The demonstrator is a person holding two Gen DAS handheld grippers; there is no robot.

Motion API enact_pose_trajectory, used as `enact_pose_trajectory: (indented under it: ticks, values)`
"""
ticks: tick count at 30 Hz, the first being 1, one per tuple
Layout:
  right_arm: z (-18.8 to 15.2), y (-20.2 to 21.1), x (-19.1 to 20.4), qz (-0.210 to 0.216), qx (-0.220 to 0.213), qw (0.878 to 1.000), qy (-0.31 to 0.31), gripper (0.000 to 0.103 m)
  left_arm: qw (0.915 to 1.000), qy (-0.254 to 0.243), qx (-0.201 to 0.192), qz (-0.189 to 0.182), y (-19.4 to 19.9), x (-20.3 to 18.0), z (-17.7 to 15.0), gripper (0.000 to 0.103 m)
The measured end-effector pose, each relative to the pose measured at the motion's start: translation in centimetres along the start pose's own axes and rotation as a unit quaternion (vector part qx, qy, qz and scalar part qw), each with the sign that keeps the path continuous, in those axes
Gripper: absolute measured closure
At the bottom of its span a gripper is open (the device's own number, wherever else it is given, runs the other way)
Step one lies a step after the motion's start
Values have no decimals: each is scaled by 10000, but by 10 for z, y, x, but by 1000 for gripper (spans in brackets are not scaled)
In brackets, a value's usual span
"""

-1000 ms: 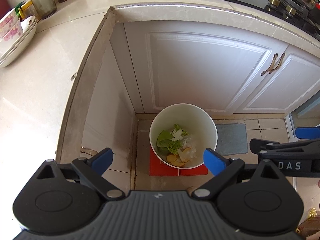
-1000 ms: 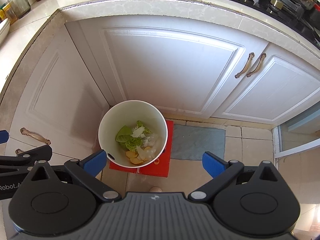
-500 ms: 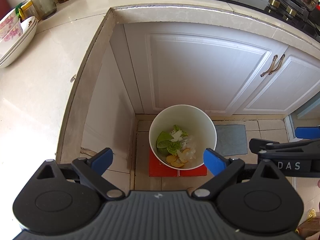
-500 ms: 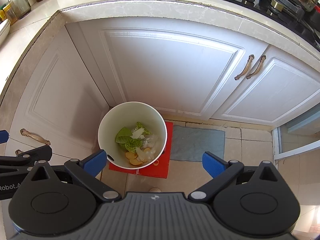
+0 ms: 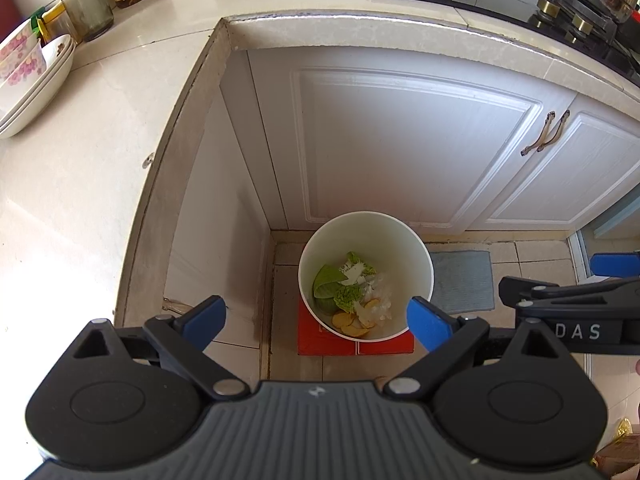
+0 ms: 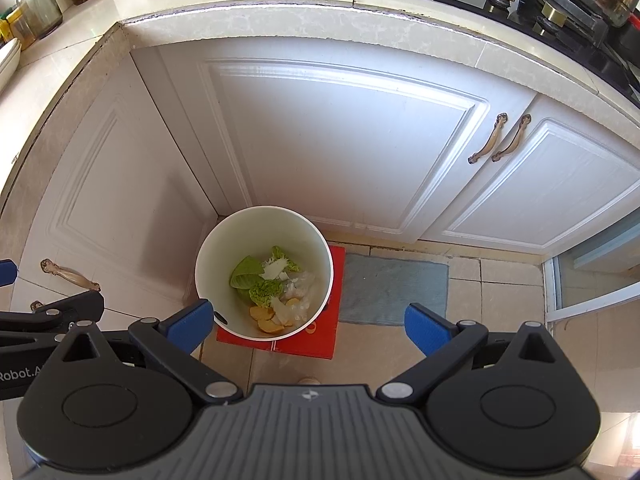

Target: Collect trash

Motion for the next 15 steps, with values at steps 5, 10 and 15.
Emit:
enact_pose_trajectory:
  ticks: [5, 10, 15]
  values:
    - [1, 1, 0, -4, -5, 10000, 2, 0, 10000, -4, -4, -5, 0, 0, 0, 6]
    - [1, 2, 0, -2, -16, 10000, 8, 0, 10000, -3, -10, -14, 1, 0, 2, 6]
    - [2, 2, -1, 0, -41, 10000, 19, 0, 10000, 5, -28, -29, 1, 0, 2, 6]
Point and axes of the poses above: each gripper's, at about its wrist camera, not at the fingertips, and y roughly against the way its jaws point, x to its left, z to its top, the point moved 9 cm from there along -y, roughly the way its jaws point, and after that the axes turned 2 degrees about -x, right-handed, at the moved point
